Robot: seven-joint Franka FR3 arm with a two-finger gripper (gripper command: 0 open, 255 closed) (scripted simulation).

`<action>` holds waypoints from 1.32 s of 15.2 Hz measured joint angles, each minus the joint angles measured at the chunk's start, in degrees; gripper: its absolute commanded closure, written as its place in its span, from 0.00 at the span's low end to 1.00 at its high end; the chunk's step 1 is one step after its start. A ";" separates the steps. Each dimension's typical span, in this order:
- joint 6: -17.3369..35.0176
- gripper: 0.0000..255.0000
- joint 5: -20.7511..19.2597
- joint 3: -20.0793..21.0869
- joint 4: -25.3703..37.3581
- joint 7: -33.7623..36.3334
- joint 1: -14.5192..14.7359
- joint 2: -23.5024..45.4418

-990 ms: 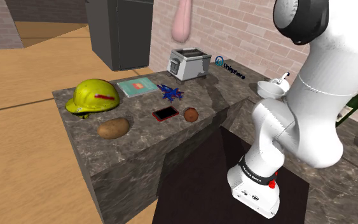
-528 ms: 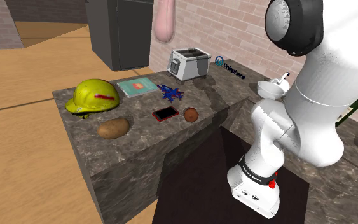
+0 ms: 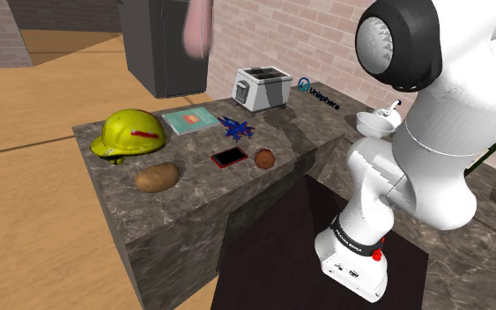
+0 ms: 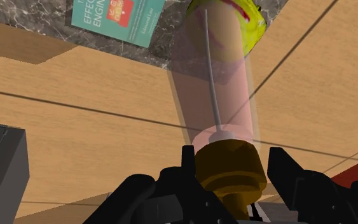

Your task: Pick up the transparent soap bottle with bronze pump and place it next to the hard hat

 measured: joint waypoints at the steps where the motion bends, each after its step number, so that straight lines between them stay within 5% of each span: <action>1: 0.45 1.00 0.26 -0.18 -0.83 -0.25 0.46 0.37; 20: 9.75 1.00 5.89 -2.25 -18.68 -8.47 8.08 6.22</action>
